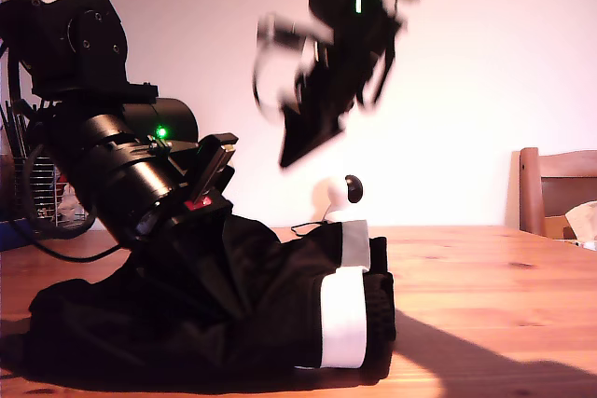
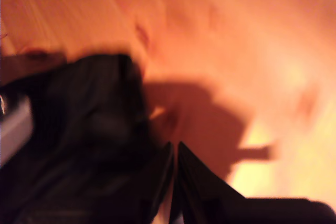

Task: Fold the shorts in front of you. After folding it, place it to the left side.

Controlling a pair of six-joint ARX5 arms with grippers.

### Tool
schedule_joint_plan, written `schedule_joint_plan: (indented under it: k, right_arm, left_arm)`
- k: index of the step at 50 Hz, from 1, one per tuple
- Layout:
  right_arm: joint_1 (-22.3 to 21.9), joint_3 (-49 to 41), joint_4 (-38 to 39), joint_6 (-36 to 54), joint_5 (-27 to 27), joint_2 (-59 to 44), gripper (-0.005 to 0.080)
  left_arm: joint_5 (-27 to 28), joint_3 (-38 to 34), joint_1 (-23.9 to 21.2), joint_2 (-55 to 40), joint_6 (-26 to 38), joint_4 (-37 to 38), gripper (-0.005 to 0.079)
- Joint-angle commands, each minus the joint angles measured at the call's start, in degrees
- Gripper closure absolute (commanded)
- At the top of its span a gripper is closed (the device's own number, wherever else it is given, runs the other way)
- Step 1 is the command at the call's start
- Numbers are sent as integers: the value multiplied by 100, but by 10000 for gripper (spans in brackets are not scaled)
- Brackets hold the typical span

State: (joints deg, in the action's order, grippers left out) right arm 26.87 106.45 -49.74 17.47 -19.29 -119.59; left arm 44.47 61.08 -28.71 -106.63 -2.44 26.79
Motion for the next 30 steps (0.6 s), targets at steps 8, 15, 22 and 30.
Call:
schedule_joint_plan:
  k: [8, 15, 22, 30]
  right_arm:
    - [-83, -90, -693, -251, -422, -46, 763]
    - [-120, -90, -839, -437, -503, -46, 763]
    - [-181, -92, -485, -706, -461, 24, 763]
    - [-188, -103, 197, -1056, -133, 247, 763]
  left_arm:
    - [7, 407, 76, 101, -55, -94, 764]
    - [4, 605, 221, 136, -22, 81, 764]
    - [-361, 603, 492, 380, 210, 151, 764]
    - [-962, 599, 835, 861, 367, 107, 764]
